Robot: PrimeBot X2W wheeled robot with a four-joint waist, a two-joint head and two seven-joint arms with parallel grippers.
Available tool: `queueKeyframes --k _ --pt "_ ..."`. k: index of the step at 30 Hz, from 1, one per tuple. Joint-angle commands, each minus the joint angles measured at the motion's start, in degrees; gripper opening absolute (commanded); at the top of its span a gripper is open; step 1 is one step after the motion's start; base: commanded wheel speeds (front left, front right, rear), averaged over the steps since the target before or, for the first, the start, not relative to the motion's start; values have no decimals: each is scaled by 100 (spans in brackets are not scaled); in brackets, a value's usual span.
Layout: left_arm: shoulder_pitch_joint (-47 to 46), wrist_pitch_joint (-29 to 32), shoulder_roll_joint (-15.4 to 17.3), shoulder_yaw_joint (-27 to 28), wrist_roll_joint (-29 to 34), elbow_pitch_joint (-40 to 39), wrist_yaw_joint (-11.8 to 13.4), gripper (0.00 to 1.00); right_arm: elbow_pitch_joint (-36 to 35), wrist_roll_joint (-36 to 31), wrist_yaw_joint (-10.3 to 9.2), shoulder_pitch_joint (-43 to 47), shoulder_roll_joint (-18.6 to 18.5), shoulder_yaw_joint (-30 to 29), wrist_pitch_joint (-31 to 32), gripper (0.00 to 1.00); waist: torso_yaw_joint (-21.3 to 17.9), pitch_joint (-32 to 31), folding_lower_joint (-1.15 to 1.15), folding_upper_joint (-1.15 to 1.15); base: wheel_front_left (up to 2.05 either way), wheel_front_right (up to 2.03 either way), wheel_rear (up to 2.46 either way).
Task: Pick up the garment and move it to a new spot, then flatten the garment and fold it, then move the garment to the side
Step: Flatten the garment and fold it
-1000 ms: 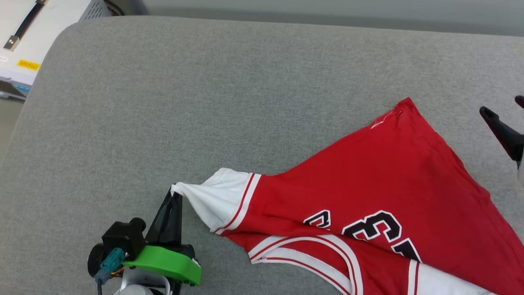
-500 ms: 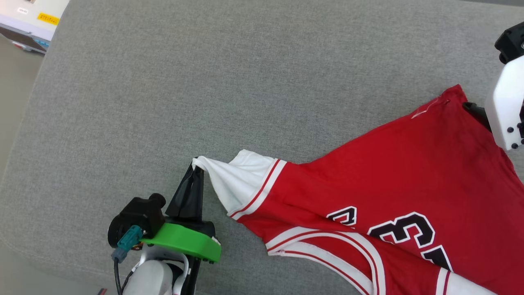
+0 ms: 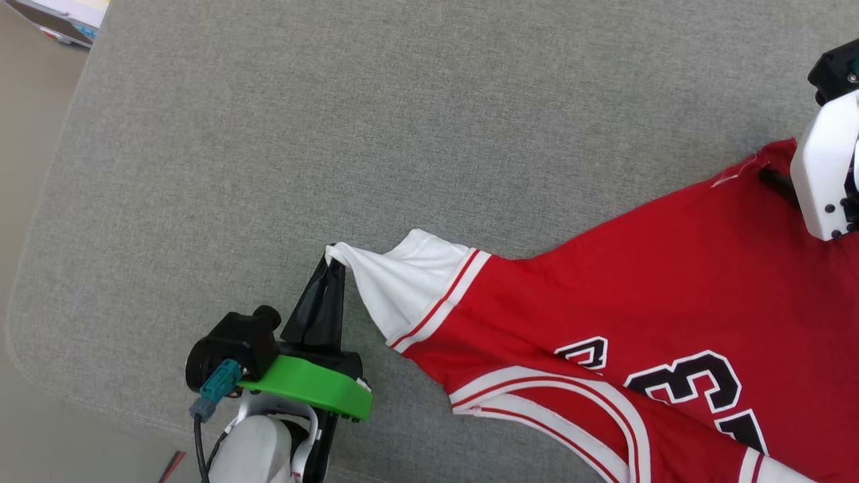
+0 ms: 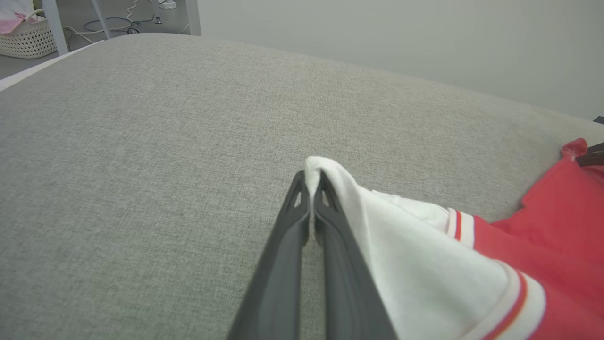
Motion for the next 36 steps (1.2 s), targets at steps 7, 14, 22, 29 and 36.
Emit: queueKeyframes --k 7,14,22,29,36 --pt "-55 -33 -45 141 107 79 -56 0 261 307 2 64 68 453 -484 0 -156 -225 0 0 0 0 0" --pt "114 -33 -11 258 196 146 -83 0 159 573 2 -29 31 483 -1287 0 -379 -718 0 0 0 0 0" --pt "210 -33 144 448 213 -1 -78 0 -238 729 2 223 -168 347 -2195 0 -678 -1258 0 0 0 0 0" --pt "-309 55 285 504 178 -327 -93 0 -494 750 2 405 -121 -254 -2956 0 -876 -1519 0 0 0 0 0" --pt "-1253 429 601 475 149 -713 -156 0 -897 572 2 478 60 -710 -3160 0 -1081 -1683 0 0 0 0 0"
